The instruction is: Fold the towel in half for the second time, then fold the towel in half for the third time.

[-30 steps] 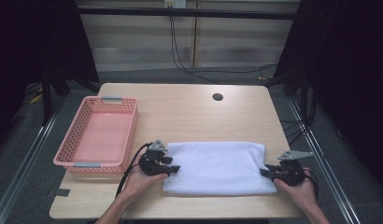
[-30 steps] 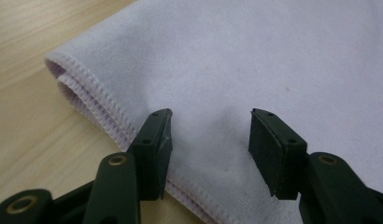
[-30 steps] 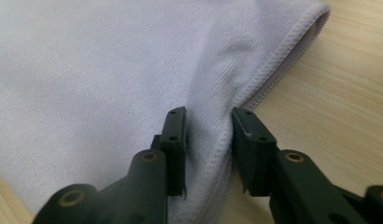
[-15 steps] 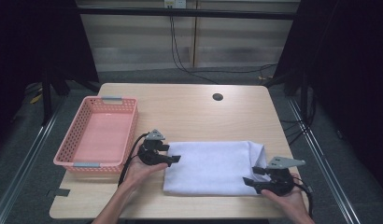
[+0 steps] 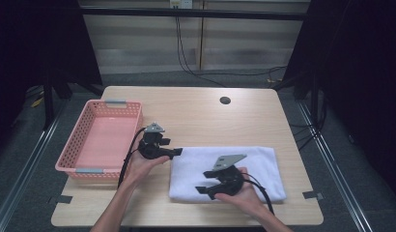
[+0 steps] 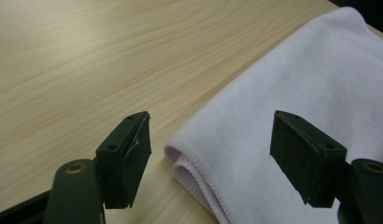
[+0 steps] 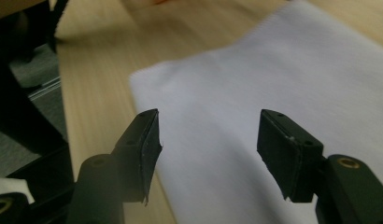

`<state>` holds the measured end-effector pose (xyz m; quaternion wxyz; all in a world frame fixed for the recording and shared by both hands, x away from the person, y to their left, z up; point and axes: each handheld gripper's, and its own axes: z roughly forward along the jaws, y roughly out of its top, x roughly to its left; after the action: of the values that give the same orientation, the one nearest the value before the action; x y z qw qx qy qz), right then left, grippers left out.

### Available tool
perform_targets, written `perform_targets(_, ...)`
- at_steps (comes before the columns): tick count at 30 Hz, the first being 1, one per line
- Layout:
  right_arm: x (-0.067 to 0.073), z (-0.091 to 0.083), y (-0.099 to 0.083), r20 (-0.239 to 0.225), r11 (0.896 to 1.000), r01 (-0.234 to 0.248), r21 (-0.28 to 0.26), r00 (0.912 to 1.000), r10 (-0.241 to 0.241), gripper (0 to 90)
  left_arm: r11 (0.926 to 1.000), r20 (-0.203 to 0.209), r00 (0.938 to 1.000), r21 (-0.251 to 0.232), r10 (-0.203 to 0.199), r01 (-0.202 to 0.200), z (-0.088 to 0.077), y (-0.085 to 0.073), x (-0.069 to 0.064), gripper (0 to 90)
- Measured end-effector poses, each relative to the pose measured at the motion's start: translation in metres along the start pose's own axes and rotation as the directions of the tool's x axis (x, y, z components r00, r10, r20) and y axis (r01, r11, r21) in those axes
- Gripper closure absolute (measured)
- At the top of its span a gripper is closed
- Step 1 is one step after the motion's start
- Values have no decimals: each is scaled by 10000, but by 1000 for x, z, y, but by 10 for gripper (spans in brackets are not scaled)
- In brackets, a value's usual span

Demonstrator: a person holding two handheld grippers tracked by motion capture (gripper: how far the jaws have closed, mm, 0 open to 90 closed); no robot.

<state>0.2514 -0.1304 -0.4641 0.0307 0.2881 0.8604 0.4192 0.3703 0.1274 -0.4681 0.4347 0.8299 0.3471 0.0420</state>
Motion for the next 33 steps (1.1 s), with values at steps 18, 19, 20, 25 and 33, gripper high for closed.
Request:
perform_targets(18, 27, 69, 9, -589, 9840, 1506, 949, 9876, -1455, 339, 9991, -224, 9991, 219, -359, 364, 3, -12, 10, 291)
perform_targets(19, 30, 69, 8, -375, 9793, 1772, 982, 9840, -1743, 340, 9992, -256, 9992, 238, -320, 327, 2, -12, 11, 290)
perform_targets(20, 33, 70, 7, -198, 9780, 1819, 1020, 9833, -1808, 343, 9991, -257, 9991, 213, -352, 357, 2, -12, 11, 290)
perform_targets(25, 39, 71, 6, 392, 9630, 2434, 1156, 9676, -2493, 418, 9991, -307, 9988, 185, -382, 387, 1, -12, 11, 290)
perform_targets(33, 34, 68, 7, 808, 9693, 2206, 1087, 9699, -2298, 634, 9978, -490, 9973, 333, -548, 565, 8, -14, 19, 281)
